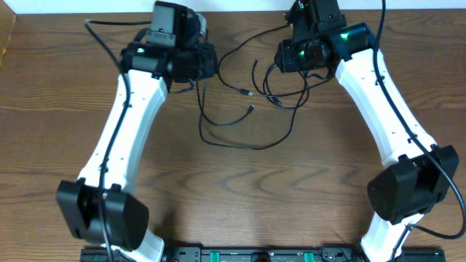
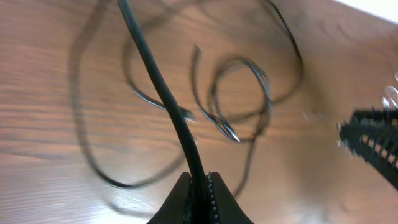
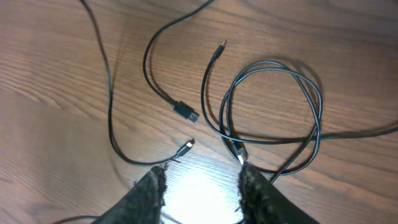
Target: Untangle cables
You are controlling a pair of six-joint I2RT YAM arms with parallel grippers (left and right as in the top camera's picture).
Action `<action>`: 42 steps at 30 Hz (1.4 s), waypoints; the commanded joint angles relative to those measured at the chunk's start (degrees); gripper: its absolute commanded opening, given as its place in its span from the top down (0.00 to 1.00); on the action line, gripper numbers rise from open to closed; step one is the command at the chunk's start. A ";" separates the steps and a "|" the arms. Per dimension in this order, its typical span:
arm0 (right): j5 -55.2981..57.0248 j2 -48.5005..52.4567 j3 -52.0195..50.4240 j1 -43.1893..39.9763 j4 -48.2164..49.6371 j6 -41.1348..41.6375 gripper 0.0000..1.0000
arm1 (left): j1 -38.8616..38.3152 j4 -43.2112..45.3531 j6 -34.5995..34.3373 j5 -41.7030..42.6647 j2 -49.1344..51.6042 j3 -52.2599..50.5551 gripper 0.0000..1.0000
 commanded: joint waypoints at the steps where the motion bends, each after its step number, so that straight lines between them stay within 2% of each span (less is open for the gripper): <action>1: 0.74 3.13 0.31 -0.02 0.46 -2.99 0.60 | 2.69 1.31 2.03 -8.26 -8.44 1.14 0.93; 7: 0.61 8.55 0.31 0.00 3.37 -0.59 0.60 | 4.00 0.39 2.67 -11.93 -17.57 1.14 0.92; 10: 2.12 10.12 0.31 -0.39 2.32 -0.39 0.59 | 4.00 -0.44 2.67 -17.25 -19.82 1.14 0.93; 14: 3.65 10.16 0.31 -3.37 0.96 4.50 0.57 | 4.28 1.55 2.69 -28.48 -22.27 1.14 0.92; 17: 3.85 10.56 0.26 -5.99 -1.99 6.80 0.57 | 5.31 3.26 2.67 -33.14 -23.87 1.14 0.92; 23: 10.36 12.85 0.26 -7.43 -5.05 9.81 0.57 | 8.00 2.58 2.69 -36.02 -23.82 1.11 0.93; 25: 12.17 14.38 0.26 -7.98 -5.53 11.37 0.54 | 9.68 1.40 2.67 -38.56 -23.39 1.11 0.93; 29: 13.66 17.92 0.24 -8.17 -4.87 12.98 0.54 | 11.02 -0.33 2.67 -39.63 -22.75 1.09 0.93; 37: 12.68 23.34 0.26 -8.17 -0.72 14.86 0.55 | 11.23 -2.03 2.69 -49.13 -22.53 1.09 0.93; 40: 10.12 23.12 0.28 -8.11 1.05 14.47 0.54 | 11.23 -3.50 2.62 -47.95 -22.51 1.09 0.93; 42: 6.60 23.10 0.35 -8.11 2.69 11.45 0.54 | 11.23 -6.56 2.60 -43.93 -22.21 1.09 0.93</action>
